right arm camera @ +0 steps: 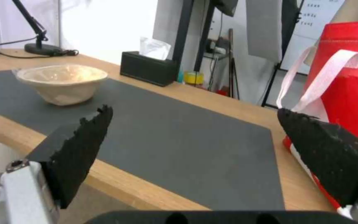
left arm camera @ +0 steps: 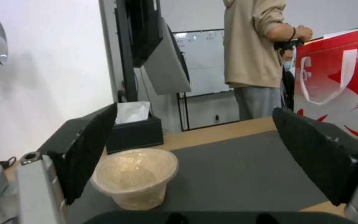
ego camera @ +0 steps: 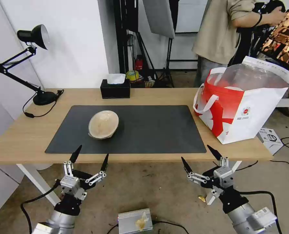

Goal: Pick up the trash from the table and place it into the takeout bag.

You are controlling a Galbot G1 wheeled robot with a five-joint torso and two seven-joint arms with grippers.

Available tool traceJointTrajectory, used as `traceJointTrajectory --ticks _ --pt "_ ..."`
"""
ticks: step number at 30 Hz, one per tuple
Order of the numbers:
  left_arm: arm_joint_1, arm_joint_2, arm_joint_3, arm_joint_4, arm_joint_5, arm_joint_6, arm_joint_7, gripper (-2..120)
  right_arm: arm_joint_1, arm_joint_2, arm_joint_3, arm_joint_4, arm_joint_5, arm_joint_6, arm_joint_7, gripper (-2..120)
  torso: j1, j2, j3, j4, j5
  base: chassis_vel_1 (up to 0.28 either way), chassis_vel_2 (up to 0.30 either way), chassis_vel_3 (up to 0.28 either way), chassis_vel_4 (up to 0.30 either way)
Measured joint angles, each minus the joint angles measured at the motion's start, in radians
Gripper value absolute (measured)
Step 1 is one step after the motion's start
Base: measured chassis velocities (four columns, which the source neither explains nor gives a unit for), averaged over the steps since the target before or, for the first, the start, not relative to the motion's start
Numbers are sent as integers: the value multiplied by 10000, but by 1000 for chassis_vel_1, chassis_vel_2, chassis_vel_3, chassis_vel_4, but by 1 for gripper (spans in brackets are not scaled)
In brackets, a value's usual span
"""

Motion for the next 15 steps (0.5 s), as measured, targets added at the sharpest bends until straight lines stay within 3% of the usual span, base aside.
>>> traceJointTrajectory --ticks 9,15 --pt "-581 1186 22 171 -418 306 -471 100 4 -2 1 -6 -1 2 0 100 0 0 0 0 0 0 0 0 0" --pt "-1215 2541 243 593 -767 389 -826 100 8 -6 -1 -11 1 2 0 100 0 0 0 0 -2 0 0 0 0"
